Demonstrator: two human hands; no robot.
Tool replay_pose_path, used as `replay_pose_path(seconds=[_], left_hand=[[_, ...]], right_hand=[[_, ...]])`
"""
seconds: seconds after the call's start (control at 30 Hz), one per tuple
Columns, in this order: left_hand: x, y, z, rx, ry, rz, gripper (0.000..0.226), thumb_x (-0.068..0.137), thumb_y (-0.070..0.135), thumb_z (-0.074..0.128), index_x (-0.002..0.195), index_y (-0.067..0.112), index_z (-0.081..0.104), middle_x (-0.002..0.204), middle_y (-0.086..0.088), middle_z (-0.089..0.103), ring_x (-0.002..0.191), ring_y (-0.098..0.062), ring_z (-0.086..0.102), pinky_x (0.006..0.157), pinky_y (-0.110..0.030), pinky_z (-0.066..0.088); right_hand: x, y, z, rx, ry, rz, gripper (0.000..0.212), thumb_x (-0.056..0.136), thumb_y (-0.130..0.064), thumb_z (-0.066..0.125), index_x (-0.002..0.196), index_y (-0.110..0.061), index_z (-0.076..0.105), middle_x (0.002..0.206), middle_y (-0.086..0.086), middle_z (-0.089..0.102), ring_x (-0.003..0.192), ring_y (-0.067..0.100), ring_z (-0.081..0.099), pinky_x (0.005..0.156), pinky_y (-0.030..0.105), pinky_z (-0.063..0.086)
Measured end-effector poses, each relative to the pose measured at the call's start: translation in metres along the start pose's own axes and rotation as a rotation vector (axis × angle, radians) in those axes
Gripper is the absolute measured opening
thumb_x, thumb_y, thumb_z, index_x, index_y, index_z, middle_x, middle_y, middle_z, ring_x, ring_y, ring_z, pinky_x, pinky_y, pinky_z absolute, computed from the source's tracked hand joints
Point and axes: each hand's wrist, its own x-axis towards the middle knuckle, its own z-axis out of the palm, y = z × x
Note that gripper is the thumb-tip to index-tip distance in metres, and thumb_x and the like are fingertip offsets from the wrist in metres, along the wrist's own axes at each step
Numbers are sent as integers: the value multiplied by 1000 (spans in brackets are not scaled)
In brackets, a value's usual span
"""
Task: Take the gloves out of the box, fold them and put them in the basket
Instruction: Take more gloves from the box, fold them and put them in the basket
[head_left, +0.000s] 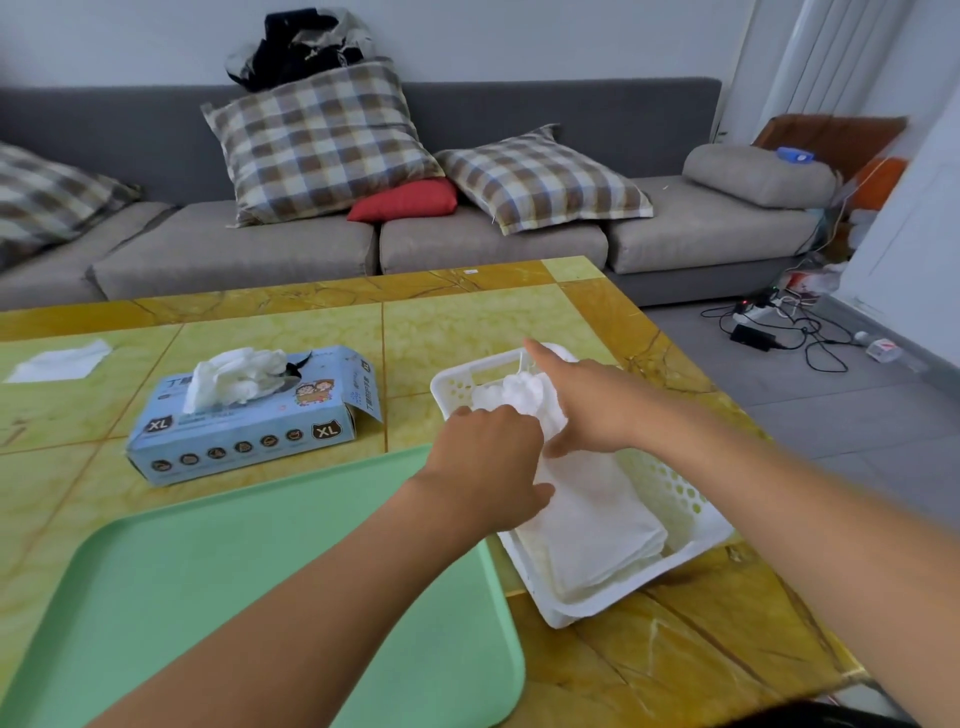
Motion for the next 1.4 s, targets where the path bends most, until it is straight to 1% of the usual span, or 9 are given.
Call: replay_pose_path(seconds=[0.07, 0.17, 0.27, 0.53, 0.8, 0.93, 1.1, 1.2, 1.4], left_hand=[[3, -2, 2, 79, 37, -33, 42, 88, 59, 62, 105, 20, 64, 98, 0, 66, 92, -23, 63, 85, -36, 36], [9, -4, 6, 96, 34, -52, 45, 86, 63, 62, 99, 20, 58, 94, 1, 61, 88, -23, 60, 91, -38, 36], [13, -3, 9, 110, -2, -76, 47, 85, 65, 62, 89, 20, 50, 82, 2, 50, 78, -22, 52, 83, -37, 33], [15, 1, 10, 64, -100, -139, 49, 84, 60, 67, 108, 18, 58, 84, 2, 44, 81, -22, 47, 79, -32, 33], [28, 0, 19, 79, -183, -118, 61, 81, 60, 69, 122, 18, 51, 97, 2, 56, 90, -23, 57, 80, -34, 33], [33, -1, 23, 44, -200, -133, 63, 81, 59, 71, 122, 17, 47, 109, -1, 60, 103, -26, 61, 82, -36, 31], [35, -2, 25, 62, -220, -136, 70, 79, 62, 71, 128, 18, 46, 110, -1, 60, 105, -26, 61, 84, -36, 30], [34, -1, 23, 70, -227, -131, 75, 78, 64, 72, 131, 17, 46, 115, -2, 62, 107, -26, 61, 84, -37, 29], [30, -1, 22, 76, -189, -132, 105, 82, 59, 72, 152, 1, 20, 121, -5, 62, 112, -28, 61, 98, -40, 37]], right_hand=[[-10, -4, 2, 11, 57, -22, 121, 73, -38, 87, 160, -34, 3, 109, -10, 49, 99, 21, 60, 73, 35, 49], [-26, -2, 5, 150, 104, -72, 68, 71, -44, 87, 130, -33, 56, 112, -17, 56, 100, 11, 56, 76, 29, 46], [-39, 3, 7, 72, 13, -37, 40, 71, -48, 86, 99, -26, 67, 91, -16, 56, 89, 10, 58, 72, 31, 51], [-11, -2, 18, 116, -94, 41, 79, 62, -48, 93, 129, -29, 56, 85, -18, 40, 87, 13, 50, 67, 29, 43], [-8, 4, 23, 150, -80, 0, 122, 66, -39, 93, 158, -46, 12, 74, -22, 34, 81, 10, 46, 60, 23, 35], [4, 18, 19, 316, 121, -17, 76, 84, -14, 74, 151, -33, 43, 86, -8, 65, 84, 9, 62, 74, 26, 48], [26, 8, 7, -90, 121, -157, 39, 93, -13, 66, 129, -30, 63, 119, -6, 53, 104, 22, 58, 74, 33, 43], [37, 7, 4, -126, 101, -225, 13, 93, -19, 62, 106, -21, 66, 105, -3, 52, 96, 23, 55, 68, 35, 39], [44, 14, -22, -55, 56, -324, 6, 98, -27, 63, 99, -25, 69, 109, -13, 56, 102, 9, 48, 79, 29, 40]])
